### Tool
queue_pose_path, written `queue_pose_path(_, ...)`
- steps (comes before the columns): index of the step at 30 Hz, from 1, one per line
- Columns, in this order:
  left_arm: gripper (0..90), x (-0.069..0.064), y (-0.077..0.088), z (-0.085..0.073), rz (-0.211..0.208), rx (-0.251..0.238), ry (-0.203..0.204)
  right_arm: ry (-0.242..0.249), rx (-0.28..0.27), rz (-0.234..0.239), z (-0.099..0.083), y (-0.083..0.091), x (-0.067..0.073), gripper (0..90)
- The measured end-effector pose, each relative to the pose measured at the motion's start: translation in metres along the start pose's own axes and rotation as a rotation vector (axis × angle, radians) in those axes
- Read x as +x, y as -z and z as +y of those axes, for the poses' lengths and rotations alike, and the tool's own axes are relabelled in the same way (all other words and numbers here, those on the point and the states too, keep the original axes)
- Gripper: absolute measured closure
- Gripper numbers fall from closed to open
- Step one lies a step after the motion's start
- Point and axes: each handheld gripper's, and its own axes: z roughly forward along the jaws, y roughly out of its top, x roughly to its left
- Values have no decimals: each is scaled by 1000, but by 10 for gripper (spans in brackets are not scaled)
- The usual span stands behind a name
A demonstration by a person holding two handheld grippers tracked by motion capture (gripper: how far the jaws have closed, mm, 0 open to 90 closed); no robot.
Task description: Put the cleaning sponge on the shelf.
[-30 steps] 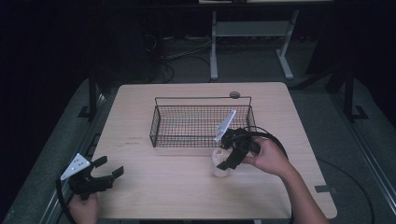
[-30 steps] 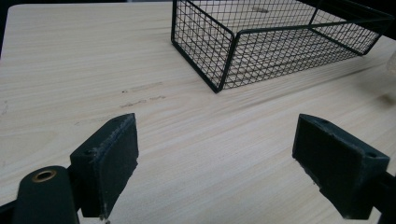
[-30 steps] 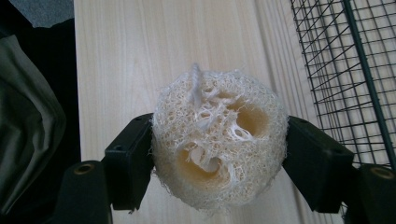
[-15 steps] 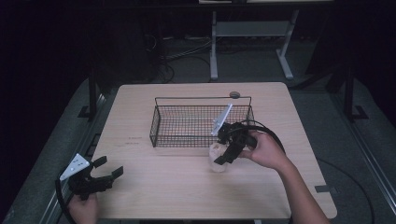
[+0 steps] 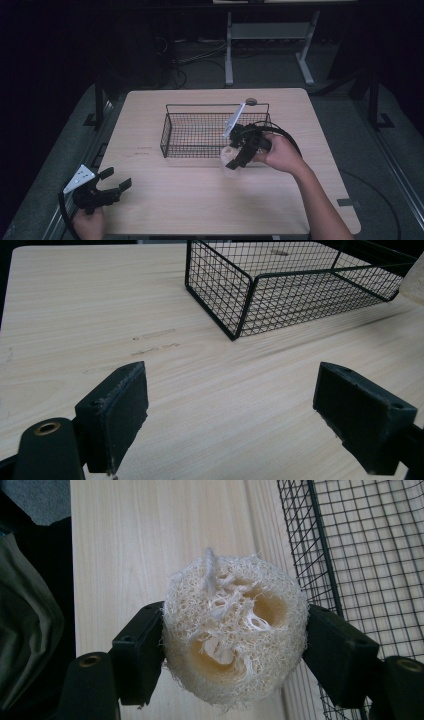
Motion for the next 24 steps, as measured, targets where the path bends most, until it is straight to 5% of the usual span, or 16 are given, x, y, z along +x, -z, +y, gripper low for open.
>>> queue_pose_path(24,138,0,0,0,-2,1,1,-29,-11,-20,14,17,-20,285)
